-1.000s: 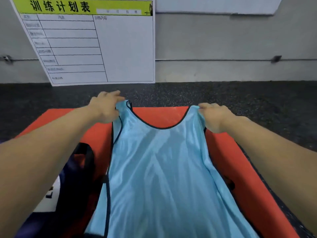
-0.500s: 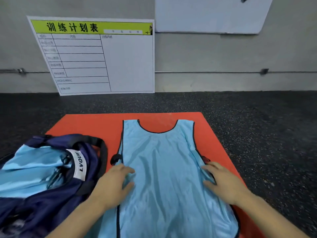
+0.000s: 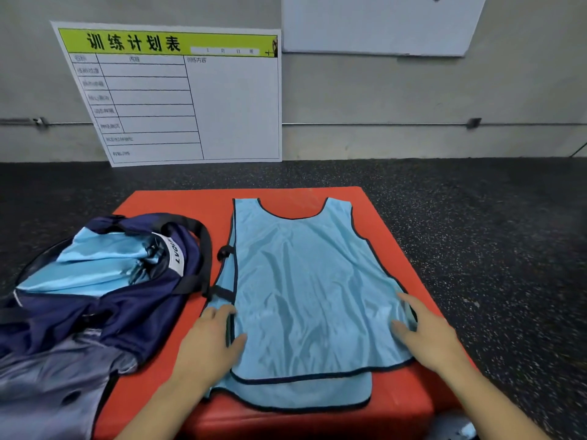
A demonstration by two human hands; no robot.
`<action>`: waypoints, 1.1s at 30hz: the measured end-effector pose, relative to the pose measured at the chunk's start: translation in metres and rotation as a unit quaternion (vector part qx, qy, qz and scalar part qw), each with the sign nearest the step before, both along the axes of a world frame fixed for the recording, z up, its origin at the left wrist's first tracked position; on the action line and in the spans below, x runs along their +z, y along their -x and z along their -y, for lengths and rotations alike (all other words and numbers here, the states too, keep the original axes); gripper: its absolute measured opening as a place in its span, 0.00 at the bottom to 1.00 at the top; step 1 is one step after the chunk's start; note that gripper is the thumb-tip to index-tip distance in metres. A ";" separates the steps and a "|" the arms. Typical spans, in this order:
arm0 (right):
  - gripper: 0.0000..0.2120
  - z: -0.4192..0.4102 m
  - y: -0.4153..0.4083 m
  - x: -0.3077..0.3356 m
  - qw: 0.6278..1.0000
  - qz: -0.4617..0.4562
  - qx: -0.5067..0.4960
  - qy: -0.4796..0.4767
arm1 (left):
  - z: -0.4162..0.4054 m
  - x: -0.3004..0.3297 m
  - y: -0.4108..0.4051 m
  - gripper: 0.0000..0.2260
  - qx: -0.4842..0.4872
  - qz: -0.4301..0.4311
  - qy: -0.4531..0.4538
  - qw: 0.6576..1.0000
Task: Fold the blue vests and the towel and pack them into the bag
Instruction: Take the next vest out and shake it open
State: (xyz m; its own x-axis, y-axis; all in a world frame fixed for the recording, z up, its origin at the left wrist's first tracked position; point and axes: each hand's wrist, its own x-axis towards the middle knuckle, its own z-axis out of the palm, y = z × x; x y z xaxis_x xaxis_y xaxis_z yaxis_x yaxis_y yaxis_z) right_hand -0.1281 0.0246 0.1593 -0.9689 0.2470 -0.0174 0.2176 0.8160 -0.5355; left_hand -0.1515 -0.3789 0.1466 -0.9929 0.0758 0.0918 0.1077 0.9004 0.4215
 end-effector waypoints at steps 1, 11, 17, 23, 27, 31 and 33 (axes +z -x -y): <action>0.25 -0.002 -0.003 0.000 1.000 0.004 -0.004 0.004 | -0.001 0.001 -0.001 0.22 0.005 -0.002 0.001 1.000; 0.12 0.000 -0.020 0.000 0.994 -0.058 -0.001 0.091 | 0.017 0.020 0.000 0.14 0.049 -0.040 -0.080 0.995; 0.10 0.018 -0.040 0.003 0.960 -0.038 0.113 0.255 | 0.071 0.023 -0.006 0.12 0.081 -0.008 -0.073 0.994; 0.08 0.014 -0.049 -0.013 0.975 0.041 0.181 0.120 | 0.087 0.001 -0.021 0.11 0.063 0.040 0.010 0.997; 0.22 0.019 -0.056 -0.014 0.952 -0.171 0.206 -0.148 | 0.078 0.000 -0.033 0.12 -0.057 -0.114 0.020 0.992; 0.19 0.051 -0.066 -0.017 0.916 -0.183 0.329 -0.137 | 0.069 -0.003 -0.047 0.19 -0.226 -0.112 0.025 0.967; 0.21 0.058 -0.068 -0.022 0.918 -0.148 0.345 -0.127 | 0.067 -0.005 -0.051 0.25 -0.241 -0.097 0.040 0.965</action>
